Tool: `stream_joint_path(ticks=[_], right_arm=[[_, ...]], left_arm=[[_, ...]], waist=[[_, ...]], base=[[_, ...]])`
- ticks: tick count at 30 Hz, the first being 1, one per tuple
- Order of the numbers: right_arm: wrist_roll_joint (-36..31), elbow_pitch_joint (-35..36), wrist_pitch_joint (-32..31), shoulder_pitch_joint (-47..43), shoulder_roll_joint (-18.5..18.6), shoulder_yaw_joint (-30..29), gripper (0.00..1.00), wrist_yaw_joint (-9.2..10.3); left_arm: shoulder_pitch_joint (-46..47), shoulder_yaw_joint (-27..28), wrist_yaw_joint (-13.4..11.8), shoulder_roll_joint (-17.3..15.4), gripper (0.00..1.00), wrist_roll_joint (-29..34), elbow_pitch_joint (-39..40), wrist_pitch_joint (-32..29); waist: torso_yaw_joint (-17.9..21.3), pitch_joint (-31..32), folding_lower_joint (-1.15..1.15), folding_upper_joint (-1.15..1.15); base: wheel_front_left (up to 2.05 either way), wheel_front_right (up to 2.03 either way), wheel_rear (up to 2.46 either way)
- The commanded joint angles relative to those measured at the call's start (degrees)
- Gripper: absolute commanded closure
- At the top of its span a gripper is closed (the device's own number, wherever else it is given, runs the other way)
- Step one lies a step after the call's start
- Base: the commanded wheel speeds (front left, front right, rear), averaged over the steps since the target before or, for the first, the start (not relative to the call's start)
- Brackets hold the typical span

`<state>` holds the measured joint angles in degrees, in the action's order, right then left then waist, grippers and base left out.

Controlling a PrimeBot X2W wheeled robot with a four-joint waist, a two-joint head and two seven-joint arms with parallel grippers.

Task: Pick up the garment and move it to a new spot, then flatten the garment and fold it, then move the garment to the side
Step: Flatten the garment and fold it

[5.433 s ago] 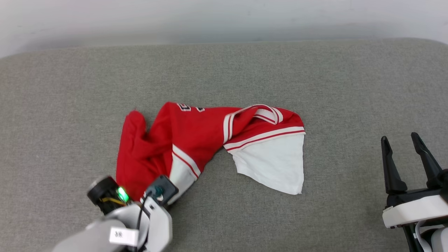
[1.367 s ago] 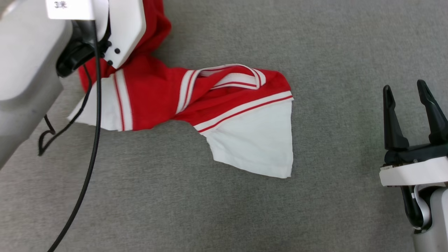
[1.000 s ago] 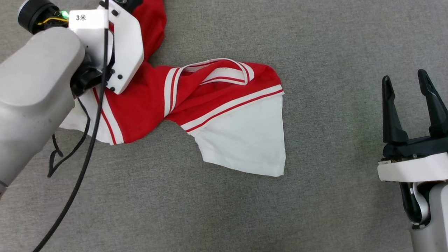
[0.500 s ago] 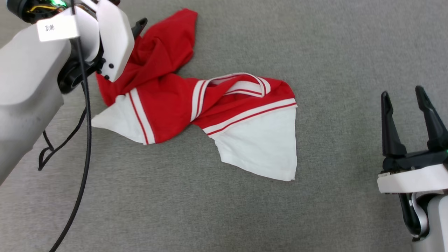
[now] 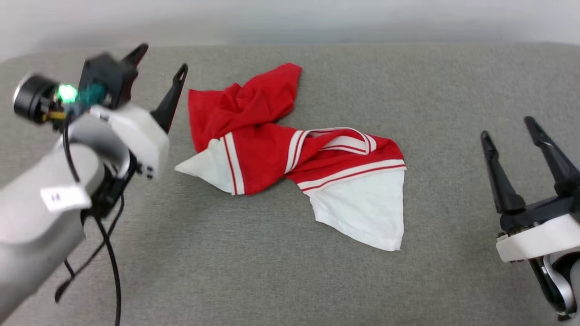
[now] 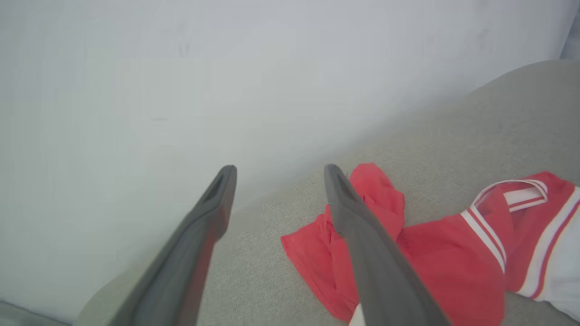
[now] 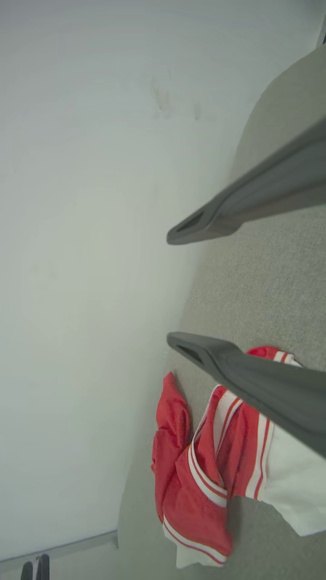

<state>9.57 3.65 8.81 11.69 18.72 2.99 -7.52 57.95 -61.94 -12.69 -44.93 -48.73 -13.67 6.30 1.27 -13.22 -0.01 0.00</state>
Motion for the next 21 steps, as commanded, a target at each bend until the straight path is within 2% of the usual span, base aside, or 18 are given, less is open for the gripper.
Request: stream_joint_path(ticks=[1, 3, 4, 5, 6, 7, 12, 17, 21], right_arm=[[1.39, 1.11, -1.84, 0.52, 1.67, 1.29, 0.0, 0.07], [3.41, 2.79, -5.64, 1.22, 4.63, 3.98, 0.0, 0.07], [3.41, 2.79, -5.64, 1.22, 4.63, 3.98, 0.0, 0.07], [4.6, 3.68, -7.57, 1.51, 6.08, 5.36, 0.0, 0.07], [7.53, 5.34, -12.28, 2.26, 8.86, 8.39, 0.0, 0.07], [7.53, 5.34, -12.28, 2.26, 8.86, 8.39, 0.0, 0.07], [14.73, 8.84, -24.53, 5.22, 16.39, 16.66, 0.0, 0.07], [22.31, 9.83, -36.39, 9.51, 23.57, 25.84, 0.0, 0.07], [26.54, 9.29, -42.98, 13.59, 27.51, 33.34, 0.0, 0.07]], left_arm=[[-2.69, 0.65, -2.25, -0.85, 0.0, -0.13, 1.59, 1.91], [-6.29, 1.32, -6.12, -1.88, 0.0, -0.05, 4.15, 4.7], [-6.29, 1.32, -6.12, -1.88, 0.0, -0.05, 4.15, 4.7], [-7.98, 1.67, -8.18, -2.31, 0.0, 0.31, 5.22, 5.8], [-11.67, 2.86, -12.48, -2.81, 0.0, 0.44, 7.56, 7.44], [-11.67, 2.86, -12.48, -2.81, 0.0, 0.44, 7.56, 7.44], [-20.31, 8.27, -20.93, -2.73, 0.0, 2.51, 12.56, 8.89], [-29.34, 16.52, -26.11, -0.47, 0.0, 8.94, 17.38, 8.87], [-36.48, 22.76, -27.32, 3.02, 0.0, 14.06, 19.7, 8.88]], waist=[[-1.62, 1.82, 0.01, 0.0], [-2.37, 2.7, 0.01, 0.0], [-2.37, 2.7, 0.01, 0.0], [-2.74, 3.1, 0.01, 0.0], [-3.38, 3.61, 0.01, 0.0], [-3.38, 3.61, 0.01, 0.0], [-5.07, 4.2, 0.01, 0.0], [-6.42, 3.69, 0.01, 0.0], [-7.54, 2.87, 0.01, 0.0]], base=[[0.0, 0.0, 0.0], [0.0, 0.0, 0.0], [0.0, 0.0, 0.0], [0.0, 0.0, 0.0], [0.0, 0.0, 0.0], [0.0, 0.0, 0.0], [0.0, 0.0, 0.0], [0.0, 0.0, 0.0], [0.0, 0.0, 0.0]])
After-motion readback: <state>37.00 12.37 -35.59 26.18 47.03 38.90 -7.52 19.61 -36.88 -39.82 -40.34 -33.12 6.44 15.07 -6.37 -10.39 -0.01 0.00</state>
